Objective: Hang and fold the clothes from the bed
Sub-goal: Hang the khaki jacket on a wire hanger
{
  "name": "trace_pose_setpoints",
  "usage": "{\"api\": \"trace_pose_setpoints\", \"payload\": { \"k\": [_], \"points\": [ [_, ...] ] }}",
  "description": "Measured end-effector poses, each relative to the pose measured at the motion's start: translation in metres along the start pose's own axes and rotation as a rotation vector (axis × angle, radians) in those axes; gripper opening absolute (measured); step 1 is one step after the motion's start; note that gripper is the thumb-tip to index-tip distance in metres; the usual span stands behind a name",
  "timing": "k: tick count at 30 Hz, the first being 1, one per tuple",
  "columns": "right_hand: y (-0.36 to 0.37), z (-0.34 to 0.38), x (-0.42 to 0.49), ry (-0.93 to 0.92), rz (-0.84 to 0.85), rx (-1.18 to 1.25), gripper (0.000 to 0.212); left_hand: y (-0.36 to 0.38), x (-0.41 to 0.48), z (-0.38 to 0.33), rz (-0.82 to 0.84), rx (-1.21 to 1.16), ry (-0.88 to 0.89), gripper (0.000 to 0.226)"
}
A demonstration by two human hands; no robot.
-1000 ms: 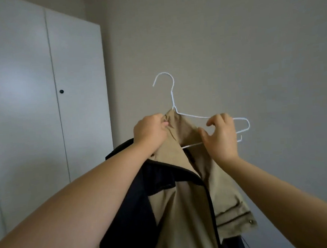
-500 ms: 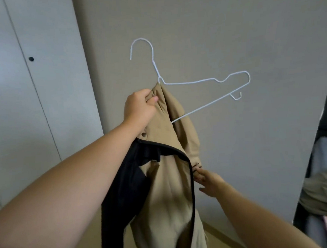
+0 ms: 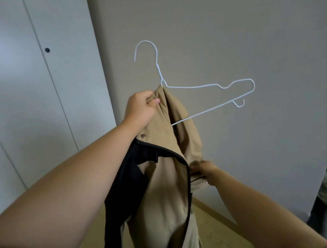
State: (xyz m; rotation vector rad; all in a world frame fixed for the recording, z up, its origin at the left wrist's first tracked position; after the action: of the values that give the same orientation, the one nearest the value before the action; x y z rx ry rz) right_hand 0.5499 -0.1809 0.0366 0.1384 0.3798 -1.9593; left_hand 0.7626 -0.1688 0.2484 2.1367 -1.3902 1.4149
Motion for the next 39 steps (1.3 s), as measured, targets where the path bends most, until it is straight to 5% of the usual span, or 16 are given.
{"api": "trace_pose_setpoints", "payload": {
  "k": [3,7,12,17,22,26,28,30,32,35,39],
  "points": [
    [-0.009,0.014,0.0,-0.121,-0.16,-0.336,0.043,-0.012,-0.003,0.019,0.063,0.093,0.039,0.031],
    [-0.063,0.058,0.007,-0.247,-0.404,-0.385,0.038,-0.031,-0.021,0.064,0.301,0.408,0.188,0.021],
    [-0.072,0.096,-0.007,-0.334,-0.331,-0.529,0.038,-0.024,-0.053,0.094,0.398,0.623,0.349,0.017],
    [-0.038,0.125,-0.044,-0.323,-0.296,-0.215,0.031,0.005,-0.071,0.086,0.483,0.771,0.328,0.015],
    [0.024,0.147,-0.102,-0.517,-0.112,0.05,0.034,0.046,-0.091,0.066,0.359,0.361,-0.157,0.02],
    [0.021,0.121,-0.1,-0.752,-0.143,-0.619,0.042,0.042,-0.078,0.069,0.167,0.038,-0.364,0.021],
    [0.012,0.106,-0.094,-0.747,0.013,-0.887,0.029,0.037,-0.072,0.07,0.13,-0.026,-0.374,0.016],
    [0.005,0.099,-0.097,-0.944,0.083,-0.931,0.026,0.038,-0.068,0.066,0.11,-0.04,-0.35,0.017],
    [-0.009,0.105,-0.101,-1.111,-0.149,-0.658,0.038,0.039,-0.065,0.062,0.097,-0.061,-0.316,0.021],
    [-0.039,0.129,-0.093,-1.206,-0.5,-0.375,0.021,0.036,-0.055,0.052,0.106,-0.105,-0.274,0.023],
    [-0.055,0.145,-0.078,-0.987,-0.201,-0.743,0.021,0.031,-0.046,0.032,0.164,-0.042,-0.139,0.023]
  ]
}}
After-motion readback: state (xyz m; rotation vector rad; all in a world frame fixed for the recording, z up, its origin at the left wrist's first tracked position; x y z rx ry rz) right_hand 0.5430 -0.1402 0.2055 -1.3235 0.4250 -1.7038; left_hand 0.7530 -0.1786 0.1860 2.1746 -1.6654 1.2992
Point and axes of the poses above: each hand's wrist, its own x-axis towards the middle knuckle, its own y-axis out of the palm, z = x × y, the point moved 1 cm from there along x, towards the middle knuckle, and after that the axes turned 12 degrees about -z, right-handed, at the moved point
